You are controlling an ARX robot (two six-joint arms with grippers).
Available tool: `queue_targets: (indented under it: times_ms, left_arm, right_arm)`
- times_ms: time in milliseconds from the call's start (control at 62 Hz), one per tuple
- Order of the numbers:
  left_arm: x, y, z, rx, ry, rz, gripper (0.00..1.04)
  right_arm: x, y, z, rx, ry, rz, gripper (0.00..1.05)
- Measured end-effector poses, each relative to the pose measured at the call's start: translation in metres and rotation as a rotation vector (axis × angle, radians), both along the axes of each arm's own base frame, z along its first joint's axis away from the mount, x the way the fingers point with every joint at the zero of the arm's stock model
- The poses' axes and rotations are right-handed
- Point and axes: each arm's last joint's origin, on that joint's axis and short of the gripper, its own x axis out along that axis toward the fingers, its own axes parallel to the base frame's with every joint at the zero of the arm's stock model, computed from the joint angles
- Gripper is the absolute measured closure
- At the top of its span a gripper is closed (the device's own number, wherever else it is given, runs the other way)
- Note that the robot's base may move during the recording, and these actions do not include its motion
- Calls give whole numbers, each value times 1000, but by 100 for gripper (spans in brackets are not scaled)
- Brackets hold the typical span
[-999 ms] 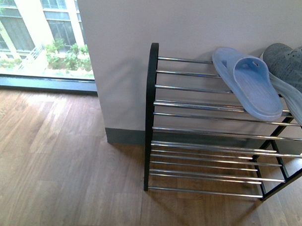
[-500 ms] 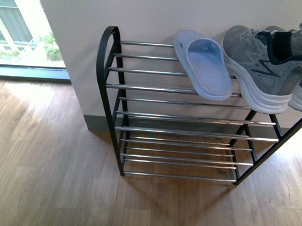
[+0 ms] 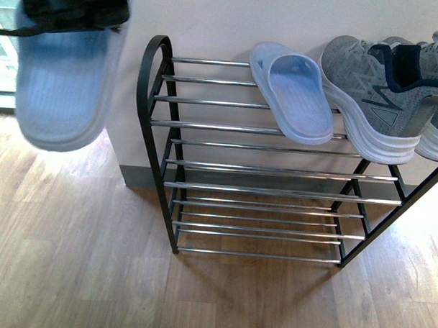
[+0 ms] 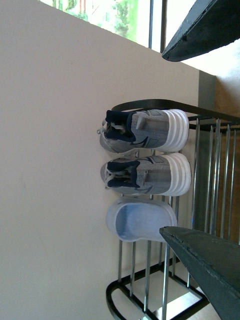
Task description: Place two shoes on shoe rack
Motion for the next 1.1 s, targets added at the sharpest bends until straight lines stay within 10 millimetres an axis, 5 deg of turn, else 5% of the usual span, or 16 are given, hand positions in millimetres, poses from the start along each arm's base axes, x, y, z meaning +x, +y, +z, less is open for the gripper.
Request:
queue_targets:
  times_ms: [403, 1096]
  left_arm:
    - [82, -81, -13, -73, 53, -82, 103]
    - [114, -116, -76, -197, 196, -51, 103]
  right_arm:
    - [0, 0, 0, 0, 0, 0, 9]
    - [0, 0, 0, 0, 0, 0, 9]
